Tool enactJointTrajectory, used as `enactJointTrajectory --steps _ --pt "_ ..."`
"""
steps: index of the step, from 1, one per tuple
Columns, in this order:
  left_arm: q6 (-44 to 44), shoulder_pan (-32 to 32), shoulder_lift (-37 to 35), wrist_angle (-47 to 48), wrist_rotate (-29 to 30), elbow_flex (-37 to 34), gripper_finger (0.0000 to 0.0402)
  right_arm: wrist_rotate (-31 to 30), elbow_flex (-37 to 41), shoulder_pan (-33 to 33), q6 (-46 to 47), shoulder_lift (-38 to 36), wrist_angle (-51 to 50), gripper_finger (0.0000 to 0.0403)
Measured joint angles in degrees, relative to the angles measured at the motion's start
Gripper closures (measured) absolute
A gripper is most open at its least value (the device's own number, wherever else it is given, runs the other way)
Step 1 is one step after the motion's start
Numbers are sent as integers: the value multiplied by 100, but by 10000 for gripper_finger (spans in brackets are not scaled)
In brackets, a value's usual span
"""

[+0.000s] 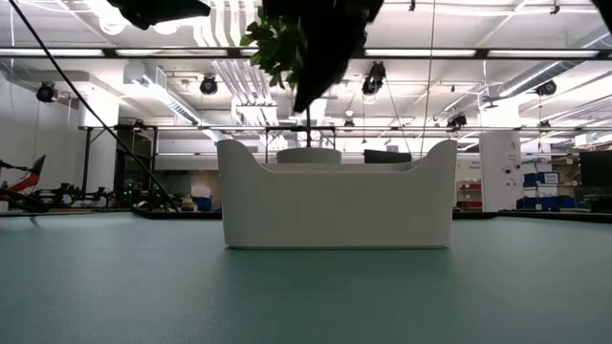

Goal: Pick and place USB-C Cables
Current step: Return to Home Position

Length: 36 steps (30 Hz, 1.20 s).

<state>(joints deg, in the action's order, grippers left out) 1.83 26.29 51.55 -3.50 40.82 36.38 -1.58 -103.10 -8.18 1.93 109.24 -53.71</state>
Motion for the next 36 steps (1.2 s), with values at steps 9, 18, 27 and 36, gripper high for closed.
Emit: enactJointTrajectory --steps 9,18,27,36 --pt "20 8 -66 258 -7 2 143 -13 1814 -3 -496 -1578 1753 314" --pt "-478 10 -426 1010 -70 -26 144 -12 4017 34 -491 -3532 3497 337" --pt "-600 12 -505 1194 -419 -86 205 -57 5758 34 -559 -5054 4913 353" --pt "-508 3 -938 1166 -1024 -530 371 -310 6740 282 -896 -6098 5567 369"
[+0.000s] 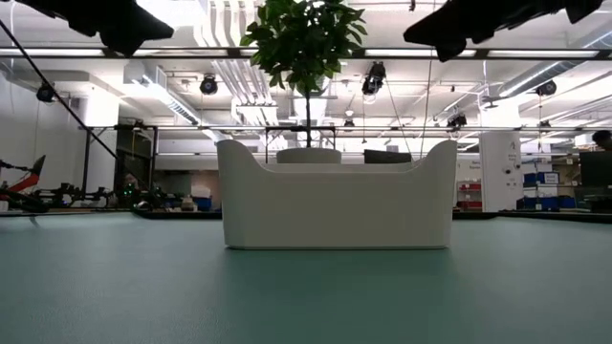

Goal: Pick and place USB-C Cables
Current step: Return to Home Position

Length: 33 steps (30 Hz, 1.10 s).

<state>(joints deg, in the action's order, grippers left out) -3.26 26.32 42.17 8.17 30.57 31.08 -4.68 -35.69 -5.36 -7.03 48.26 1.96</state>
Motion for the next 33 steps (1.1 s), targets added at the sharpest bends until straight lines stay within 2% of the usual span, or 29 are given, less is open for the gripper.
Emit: enactJointTrajectory --steps 2,6,12,23,26,33 --pt "222 -28 -180 -40 -5 -44 393 3 58 143 -102 -161 -12 371" --pt "764 -223 -671 -242 -8 -73 393 132 80 518 -338 -470 -168 372" --pt "858 -421 -1601 32 -81 -386 400 878 273 942 -259 -1013 -338 372" --pt "659 -421 -4167 -64 -159 -1629 401 912 1038 952 -196 -2015 -372 372" --pt "679 -420 -4092 168 -177 -1782 401 813 1133 960 -197 -2250 -479 372" --pt "620 -421 -3982 62 -229 -1963 402 611 1209 970 -155 -2860 -1046 372"
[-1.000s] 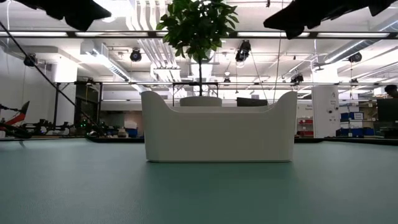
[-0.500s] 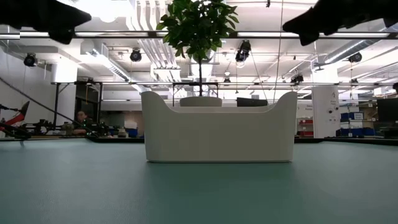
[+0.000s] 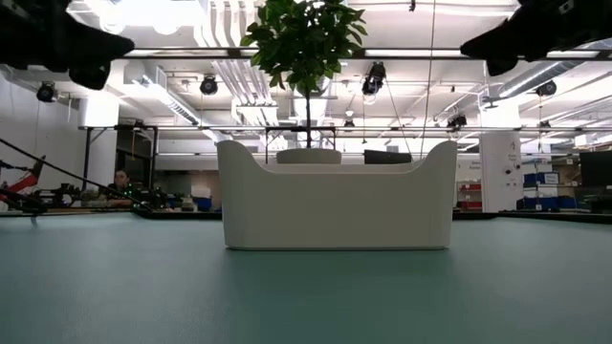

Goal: Pick and place USB-C Cables
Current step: Return to Home Position

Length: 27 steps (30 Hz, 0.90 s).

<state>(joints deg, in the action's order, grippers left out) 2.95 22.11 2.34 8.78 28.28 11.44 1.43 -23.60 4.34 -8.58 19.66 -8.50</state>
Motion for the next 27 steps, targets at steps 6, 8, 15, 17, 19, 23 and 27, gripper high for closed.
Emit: enactJointTrajectory --steps 6,8,15,17,19,23,27 --pt "-55 -1 -143 1 28 -201 402 -35 110 9 -34 -556 -230 372" --pt "-108 -1 -143 -84 30 -251 402 -59 187 9 -58 -755 -210 372" --pt "-178 -1 -143 -331 49 -622 401 -200 916 11 -19 -1573 23 372" --pt "-210 -1 -141 -425 50 -752 401 -270 1172 11 -6 -1850 182 372" --pt "-215 -1 -140 -679 51 -880 401 -318 1439 12 -26 -1962 370 372" --pt "-192 -5 -65 -1236 29 -1064 401 -357 1930 32 -130 -1895 867 372" --pt "-88 -5 -34 -1326 30 -1095 401 -435 2287 46 -226 -1846 992 372"
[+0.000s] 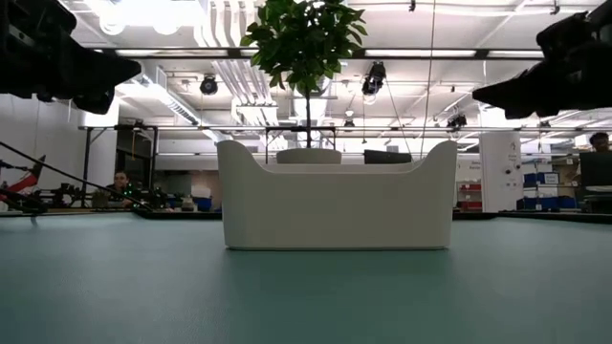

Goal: Pick and place USB-C Cables
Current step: Return to Home Position

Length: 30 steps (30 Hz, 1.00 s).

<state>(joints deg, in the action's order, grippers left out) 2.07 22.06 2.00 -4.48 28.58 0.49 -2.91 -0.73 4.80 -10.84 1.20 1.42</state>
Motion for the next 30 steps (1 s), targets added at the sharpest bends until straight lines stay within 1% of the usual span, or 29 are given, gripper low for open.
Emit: enactJointTrajectory --steps 7,12,16,30 --pt "131 -4 33 18 106 -4 401 -11 0 24 82 117 20 372" --pt "147 -4 82 16 177 -9 401 -19 2 24 829 112 47 372" --pt "142 -4 96 16 177 -13 402 -20 4 24 1107 121 38 372" --pt "138 -4 98 16 177 -20 402 -18 4 24 1085 121 40 369"
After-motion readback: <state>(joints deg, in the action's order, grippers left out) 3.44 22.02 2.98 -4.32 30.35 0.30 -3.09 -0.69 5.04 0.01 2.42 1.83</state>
